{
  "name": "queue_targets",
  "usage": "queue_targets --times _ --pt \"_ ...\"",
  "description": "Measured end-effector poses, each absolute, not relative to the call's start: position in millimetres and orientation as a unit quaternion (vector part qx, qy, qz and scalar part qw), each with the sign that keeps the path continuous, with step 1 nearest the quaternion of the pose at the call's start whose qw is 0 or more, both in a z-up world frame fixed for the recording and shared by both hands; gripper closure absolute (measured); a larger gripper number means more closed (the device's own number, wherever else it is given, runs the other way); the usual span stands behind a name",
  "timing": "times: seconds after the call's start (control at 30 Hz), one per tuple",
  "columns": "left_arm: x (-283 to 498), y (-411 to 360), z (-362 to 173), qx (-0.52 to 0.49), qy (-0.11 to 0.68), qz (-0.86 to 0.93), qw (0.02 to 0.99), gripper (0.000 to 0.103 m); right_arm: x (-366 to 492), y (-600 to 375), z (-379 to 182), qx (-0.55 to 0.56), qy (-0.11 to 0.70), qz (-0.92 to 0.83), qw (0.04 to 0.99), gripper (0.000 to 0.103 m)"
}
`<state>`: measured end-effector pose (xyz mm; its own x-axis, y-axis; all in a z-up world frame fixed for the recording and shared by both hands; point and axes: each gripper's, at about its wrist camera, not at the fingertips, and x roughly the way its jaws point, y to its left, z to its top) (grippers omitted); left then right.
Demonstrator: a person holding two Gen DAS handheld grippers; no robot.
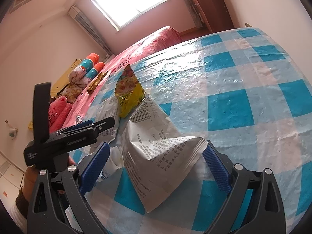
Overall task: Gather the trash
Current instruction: 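Lower the left tool onto the grey printed bag and close it, then lift the grey bag with the left tool while the right tool reaches toward the white plastic bottle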
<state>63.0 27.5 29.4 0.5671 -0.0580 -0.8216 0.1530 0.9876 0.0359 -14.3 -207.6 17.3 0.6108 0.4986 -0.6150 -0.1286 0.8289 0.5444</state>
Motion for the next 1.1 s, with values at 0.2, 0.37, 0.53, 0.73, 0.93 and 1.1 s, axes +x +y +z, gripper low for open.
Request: queue_targets --times 0.2,0.37,0.53,0.73,0.93,1.1 --pt "78.0 32.7 25.8 0.043 0.472 -0.052 0.879 0.013 -13.1 -206.3 16.8 0.229 0.404 0.182 0.867 0.009" --pt "87.1 42.8 18.7 -0.001 0.494 -0.051 0.868 0.013 -12.5 -205.4 16.5 0.228 0.404 0.183 0.867 0.009" --pt "86.0 37.5 17.0 0.020 0.491 -0.042 0.870 0.014 -12.3 -203.6 16.7 0.225 0.405 0.186 0.866 0.009" --pt "79.4 34.9 18.4 0.026 0.481 -0.044 0.875 0.022 -13.5 -202.4 17.1 0.221 0.405 0.190 0.867 0.009" --pt "71.0 39.3 20.2 0.024 0.476 -0.046 0.878 0.025 -15.6 -201.0 16.6 0.215 0.406 0.189 0.868 0.009" --pt "53.7 50.5 22.9 0.010 0.475 -0.054 0.878 0.025 -17.2 -200.7 16.8 0.210 0.406 0.190 0.869 0.009"
